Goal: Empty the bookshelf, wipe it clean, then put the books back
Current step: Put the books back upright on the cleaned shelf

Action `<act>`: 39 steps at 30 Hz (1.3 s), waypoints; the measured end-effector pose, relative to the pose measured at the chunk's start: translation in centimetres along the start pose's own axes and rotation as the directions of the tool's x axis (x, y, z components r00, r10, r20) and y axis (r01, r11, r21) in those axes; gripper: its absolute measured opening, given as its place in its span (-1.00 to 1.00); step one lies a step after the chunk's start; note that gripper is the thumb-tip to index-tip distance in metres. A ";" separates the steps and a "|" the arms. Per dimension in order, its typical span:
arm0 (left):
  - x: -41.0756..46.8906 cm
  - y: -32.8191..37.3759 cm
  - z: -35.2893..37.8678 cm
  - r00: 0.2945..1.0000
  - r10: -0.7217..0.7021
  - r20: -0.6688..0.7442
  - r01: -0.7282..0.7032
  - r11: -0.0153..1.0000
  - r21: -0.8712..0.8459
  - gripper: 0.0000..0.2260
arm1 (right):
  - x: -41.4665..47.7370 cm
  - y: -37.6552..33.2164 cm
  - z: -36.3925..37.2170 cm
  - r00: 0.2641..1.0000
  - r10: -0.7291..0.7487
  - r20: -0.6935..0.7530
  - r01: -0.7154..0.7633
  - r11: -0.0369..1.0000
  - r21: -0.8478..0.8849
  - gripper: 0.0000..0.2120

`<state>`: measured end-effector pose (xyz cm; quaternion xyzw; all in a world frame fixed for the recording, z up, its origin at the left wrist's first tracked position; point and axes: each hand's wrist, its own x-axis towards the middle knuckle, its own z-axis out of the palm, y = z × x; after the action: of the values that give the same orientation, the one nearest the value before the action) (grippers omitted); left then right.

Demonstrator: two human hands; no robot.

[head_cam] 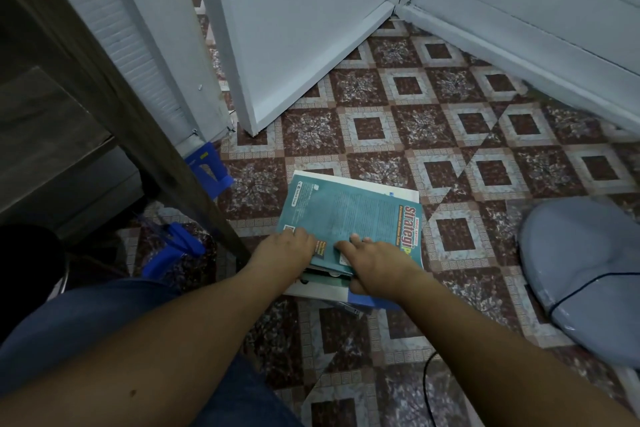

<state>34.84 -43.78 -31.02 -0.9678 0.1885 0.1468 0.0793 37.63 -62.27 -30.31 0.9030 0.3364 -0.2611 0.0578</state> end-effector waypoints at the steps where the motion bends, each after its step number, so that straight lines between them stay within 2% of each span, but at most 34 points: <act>1: 0.1 0.0 0.0 1.000 -0.013 -0.013 0.013 1.000 0.022 -0.81 | -0.1 -0.1 0.0 1.000 0.010 -0.023 -0.010 1.000 0.000 -0.50; 4: 0.4 0.0 0.1 0.999 0.015 0.042 -0.015 1.000 -0.014 -0.73 | -0.5 -0.7 0.3 0.993 0.086 -0.076 -0.087 0.996 -0.011 -0.54; 7: 0.1 0.2 -0.5 1.000 0.014 0.027 -0.014 1.000 0.001 -0.72 | -1.1 -1.8 0.4 0.983 0.165 -0.078 -0.166 0.986 0.002 -0.43; 9: -0.6 0.3 -1.2 0.999 -0.018 0.027 0.018 1.000 -0.017 -0.73 | -1.7 -2.5 -0.6 0.974 0.204 -0.099 -0.205 0.979 0.004 -0.44; 15: -3.0 -0.4 -6.3 0.975 -0.095 -0.199 0.059 0.982 -0.180 -0.76 | -4.9 -3.8 -8.0 0.937 0.293 -0.190 -0.298 0.955 0.004 -0.64; 18: -4.6 -1.6 -9.7 0.970 -0.114 -0.214 0.075 0.981 -0.182 -0.82 | -6.6 -4.8 -11.8 0.934 0.291 -0.206 -0.300 0.954 -0.012 -0.67; 25: -11.3 -5.0 -15.4 0.988 -0.064 -0.141 0.047 0.992 -0.121 -0.80 | -9.8 -10.3 -17.6 0.954 0.242 -0.176 -0.244 0.970 0.006 -0.67; 28: -15.3 -6.5 -18.2 0.988 -0.089 -0.125 0.075 0.991 -0.114 -0.85 | -11.2 -13.2 -19.5 0.950 0.186 -0.251 -0.192 0.981 0.000 -0.71; 31: -20.4 -8.9 -20.2 0.974 -0.154 -0.169 0.131 0.981 -0.140 -0.86 | -12.6 -16.9 -21.7 0.927 0.112 -0.358 -0.123 0.992 -0.007 -0.79; 34: -25.6 -11.8 -21.0 0.943 -0.228 -0.244 0.199 0.970 -0.139 -0.89 | -13.4 -21.2 -23.9 0.868 -0.009 -0.497 -0.034 0.996 -0.077 -0.76; 39: -34.6 -17.5 -20.2 0.821 -0.470 -0.323 0.464 0.880 -0.101 -0.80 | -11.5 -29.0 -27.3 0.766 -0.236 -0.597 0.127 0.968 -0.218 -0.66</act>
<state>16.07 -20.16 0.60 -0.9955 -0.0447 -0.0436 0.0706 23.62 -39.02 0.98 0.8934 0.4430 0.0737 -0.0068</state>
